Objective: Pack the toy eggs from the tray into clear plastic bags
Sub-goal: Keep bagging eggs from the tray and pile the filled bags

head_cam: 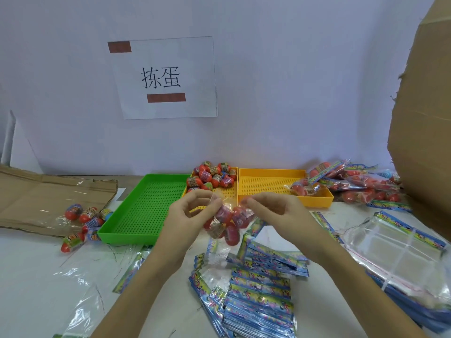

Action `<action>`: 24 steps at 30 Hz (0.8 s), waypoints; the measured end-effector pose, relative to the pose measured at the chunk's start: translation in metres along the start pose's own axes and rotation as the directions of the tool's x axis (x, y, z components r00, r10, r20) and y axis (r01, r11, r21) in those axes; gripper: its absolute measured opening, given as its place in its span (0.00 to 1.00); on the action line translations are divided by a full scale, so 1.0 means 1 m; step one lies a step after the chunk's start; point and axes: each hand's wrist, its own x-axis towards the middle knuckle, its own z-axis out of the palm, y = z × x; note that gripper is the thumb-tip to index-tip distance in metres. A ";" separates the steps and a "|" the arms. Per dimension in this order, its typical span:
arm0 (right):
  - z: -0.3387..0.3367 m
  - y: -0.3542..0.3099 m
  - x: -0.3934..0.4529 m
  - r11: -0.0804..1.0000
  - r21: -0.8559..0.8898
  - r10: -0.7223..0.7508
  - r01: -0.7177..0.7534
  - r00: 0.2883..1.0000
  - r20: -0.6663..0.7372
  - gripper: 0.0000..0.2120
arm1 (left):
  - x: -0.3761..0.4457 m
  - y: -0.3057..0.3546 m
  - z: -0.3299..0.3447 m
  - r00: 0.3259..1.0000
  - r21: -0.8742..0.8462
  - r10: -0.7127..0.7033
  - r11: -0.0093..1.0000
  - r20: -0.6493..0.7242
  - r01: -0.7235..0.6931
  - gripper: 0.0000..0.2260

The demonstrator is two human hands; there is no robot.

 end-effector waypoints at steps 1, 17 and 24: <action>0.001 0.001 0.000 0.999 -0.036 0.013 -0.013 1.000 -0.007 0.12 | 0.000 0.001 0.000 1.000 -0.027 -0.015 1.000 -0.023 0.015 0.10; 0.016 0.004 -0.002 0.991 0.135 0.012 0.019 0.974 -0.227 0.10 | 0.003 0.003 -0.005 0.984 -0.341 -0.175 0.924 0.021 0.172 0.15; 0.016 0.010 0.001 0.956 0.273 0.182 -0.108 0.948 -0.262 0.09 | 0.002 0.004 -0.002 0.980 -0.219 -0.162 0.958 0.119 0.185 0.25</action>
